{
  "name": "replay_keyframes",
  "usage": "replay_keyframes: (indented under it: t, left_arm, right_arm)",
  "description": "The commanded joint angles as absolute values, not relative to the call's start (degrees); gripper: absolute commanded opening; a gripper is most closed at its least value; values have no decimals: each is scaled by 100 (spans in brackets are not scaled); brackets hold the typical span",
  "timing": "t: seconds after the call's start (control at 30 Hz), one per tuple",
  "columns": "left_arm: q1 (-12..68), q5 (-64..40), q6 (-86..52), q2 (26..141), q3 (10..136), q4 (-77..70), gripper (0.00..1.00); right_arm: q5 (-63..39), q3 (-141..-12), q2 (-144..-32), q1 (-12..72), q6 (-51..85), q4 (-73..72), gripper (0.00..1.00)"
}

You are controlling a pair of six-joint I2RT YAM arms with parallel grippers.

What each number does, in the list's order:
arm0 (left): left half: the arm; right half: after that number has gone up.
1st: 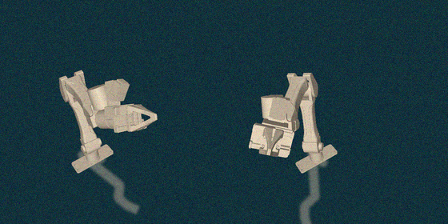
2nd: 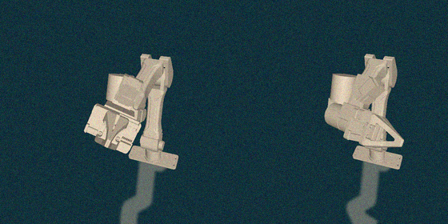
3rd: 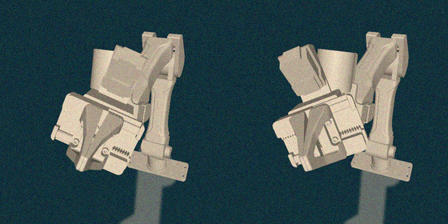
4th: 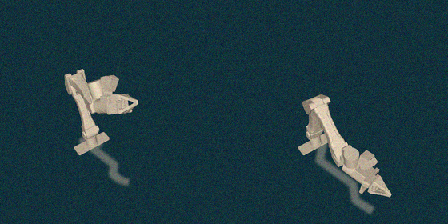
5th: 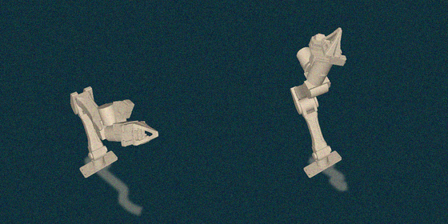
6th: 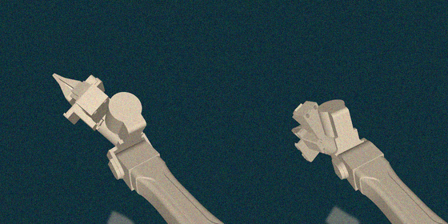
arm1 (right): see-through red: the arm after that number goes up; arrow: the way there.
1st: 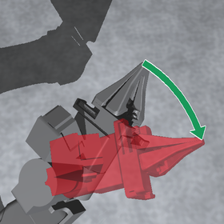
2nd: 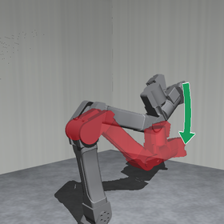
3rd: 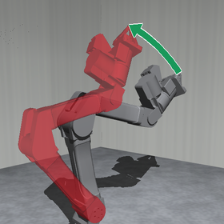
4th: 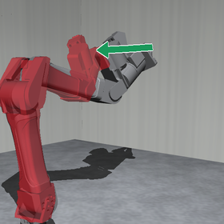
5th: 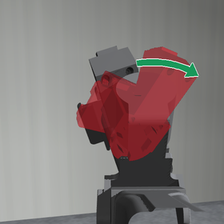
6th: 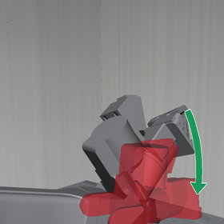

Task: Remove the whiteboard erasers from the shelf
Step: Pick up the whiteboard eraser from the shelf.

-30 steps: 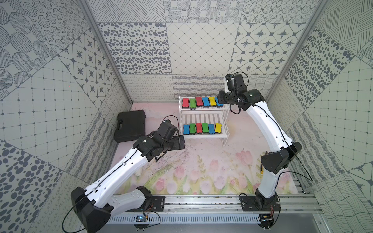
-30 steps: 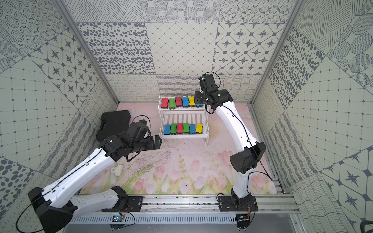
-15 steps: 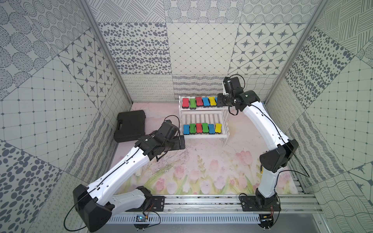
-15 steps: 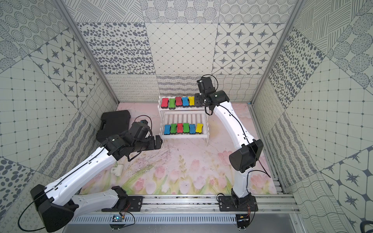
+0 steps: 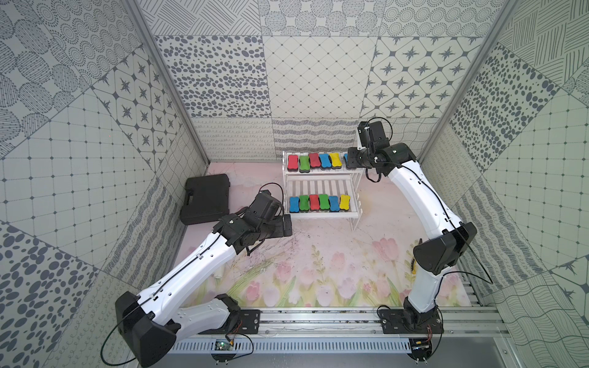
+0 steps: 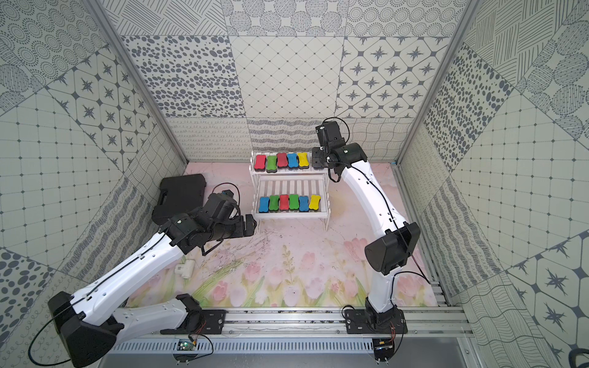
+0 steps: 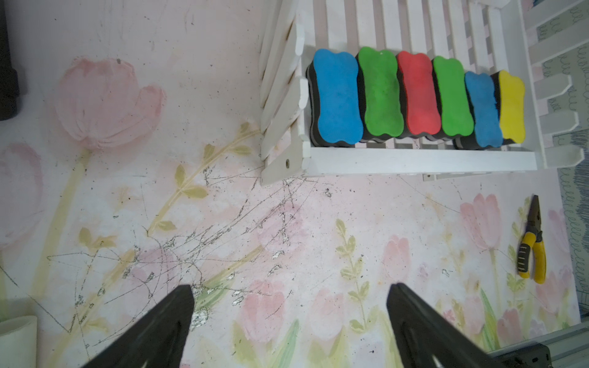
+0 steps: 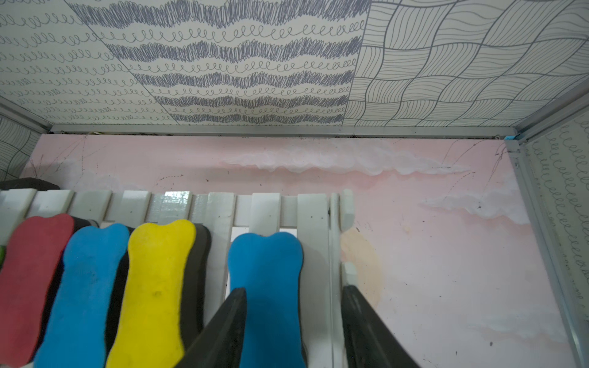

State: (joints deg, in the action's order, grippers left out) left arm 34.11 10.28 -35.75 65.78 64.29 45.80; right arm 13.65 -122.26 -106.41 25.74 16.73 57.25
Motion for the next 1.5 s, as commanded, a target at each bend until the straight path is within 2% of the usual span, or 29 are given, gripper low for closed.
replay_keyframes:
  t: [0.0,0.43,0.77,0.9,1.1,1.23,1.47]
  left_arm:
    - [3382,993,-3496,6512,6469,4458,100]
    - [3375,940,-3621,6469,6396,4475,99]
    - [3375,915,-3685,6441,6381,4465,100]
    - [3370,956,-3751,6371,6289,4464,99]
    - [3375,1033,-3961,5995,5874,4382,100]
    - [3375,990,-4091,5769,5586,4326,100]
    - [3372,897,-4235,5556,5137,4218,100]
  right_arm:
    - [1425,-12366,-10533,2663,1648,5707,57]
    - [1499,-11869,-10586,2672,1750,5637,55]
    - [1441,-11743,-10319,2679,1845,5395,37]
    - [1413,-11474,-9820,2717,1930,5283,36]
    - [1309,-9114,-8011,2892,2502,4239,34]
    - [1457,-7420,-6834,3322,2869,3778,34]
    - [1542,-5159,-5672,4220,3636,3331,34]
